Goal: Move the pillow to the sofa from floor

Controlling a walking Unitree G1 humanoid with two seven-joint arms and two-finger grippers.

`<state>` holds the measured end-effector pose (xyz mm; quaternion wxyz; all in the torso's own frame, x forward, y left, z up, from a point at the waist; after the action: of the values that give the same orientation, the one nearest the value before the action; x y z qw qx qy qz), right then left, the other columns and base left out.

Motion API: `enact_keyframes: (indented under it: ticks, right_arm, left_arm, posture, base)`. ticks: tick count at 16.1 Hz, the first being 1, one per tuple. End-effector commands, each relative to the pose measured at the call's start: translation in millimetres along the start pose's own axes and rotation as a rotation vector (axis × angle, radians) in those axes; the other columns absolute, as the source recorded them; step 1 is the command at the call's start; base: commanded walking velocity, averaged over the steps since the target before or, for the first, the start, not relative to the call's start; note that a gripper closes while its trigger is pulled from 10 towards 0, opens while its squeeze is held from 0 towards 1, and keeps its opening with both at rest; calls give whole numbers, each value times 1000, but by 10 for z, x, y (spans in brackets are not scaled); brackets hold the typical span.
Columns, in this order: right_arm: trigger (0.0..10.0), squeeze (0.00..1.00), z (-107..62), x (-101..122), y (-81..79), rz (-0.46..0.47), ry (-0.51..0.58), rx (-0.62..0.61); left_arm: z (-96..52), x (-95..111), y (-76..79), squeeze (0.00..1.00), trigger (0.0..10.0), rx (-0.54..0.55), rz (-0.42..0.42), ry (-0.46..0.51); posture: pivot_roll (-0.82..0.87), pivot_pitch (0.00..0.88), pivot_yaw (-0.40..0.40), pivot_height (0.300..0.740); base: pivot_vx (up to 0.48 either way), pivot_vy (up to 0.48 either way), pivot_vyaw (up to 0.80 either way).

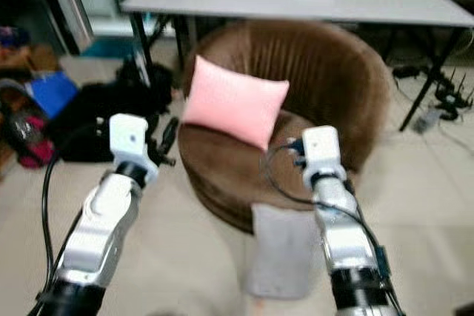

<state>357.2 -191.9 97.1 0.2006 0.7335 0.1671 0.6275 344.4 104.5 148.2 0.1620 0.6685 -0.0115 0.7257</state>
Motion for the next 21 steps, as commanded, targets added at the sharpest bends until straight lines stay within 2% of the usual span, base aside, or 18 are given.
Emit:
enact_keyframes:
  ticks: [1, 2, 3, 4, 7, 9, 12, 18, 21]
  right_arm:
    - [10000, 0, -1, 22, -64, 4, 4, 19]
    - [10000, 0, -5, 19, -59, 5, 4, 18]
    - [10000, 0, -6, 18, -56, 5, 4, 17]
    - [10000, 0, -6, 17, -53, 5, 3, 16]
    - [10000, 0, -7, 24, -50, 6, 5, 15]
    - [10000, 0, -7, 28, -52, 6, 6, 16]
    - [10000, 0, 1, 46, -77, 11, 12, 32]
    - [10000, 0, 2, 23, -54, 45, -2, 19]
    - [10000, 0, 5, 26, -55, 38, -2, 16]
  left_arm:
    - [-13, -9, -73, 0, 10000, 20, 13, -8]
    - [-15, -7, -75, 0, 10000, 24, 9, -8]
    - [-12, -42, -97, 0, 10000, 39, -41, -34]
    - [-9, -59, -102, 0, 10000, 38, -50, -48]
    - [-17, -45, -131, 0, 10000, 57, -29, -36]
    - [-20, -15, -141, 0, 10000, 60, -59, -22]
    - [-12, -43, -135, 0, 10000, 45, -8, -42]
    - [-9, -23, -119, 0, 10000, 30, -10, -32]
    - [-3, -20, -110, 0, 10000, 22, -11, -30]
  posture:
    - [9, 33, 16, 729]
    - [8, 37, 16, 729]
    - [8, 37, 16, 729]
    - [9, 42, 17, 729]
    - [9, 42, 17, 729]
    - [9, 42, 17, 729]
    - [9, 43, 15, 729]
    - [8, 43, 20, 729]
    - [7, 43, 24, 729]
  base:
    - [0, -450, 0]
    - [0, -390, 0]
    - [0, 0, 0]
    - [0, 480, 0]
    - [0, 320, 0]
    - [0, 0, 0]
    - [0, 0, 0]
    - [257, 0, -558]
    - [309, 0, 0]
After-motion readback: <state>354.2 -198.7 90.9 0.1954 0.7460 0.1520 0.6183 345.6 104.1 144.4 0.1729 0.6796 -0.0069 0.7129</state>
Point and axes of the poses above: a point about 5 cm out from each wrist's last joint towards the gripper, its own z axis pointing out of the wrist towards the gripper, its own x axis along the axis of the wrist's last joint, y = z × x, the point moved 5 cm from there along z, pointing out of the wrist towards the gripper, and after that the axes turned 15 degrees about -z, right-handed, at the moved point
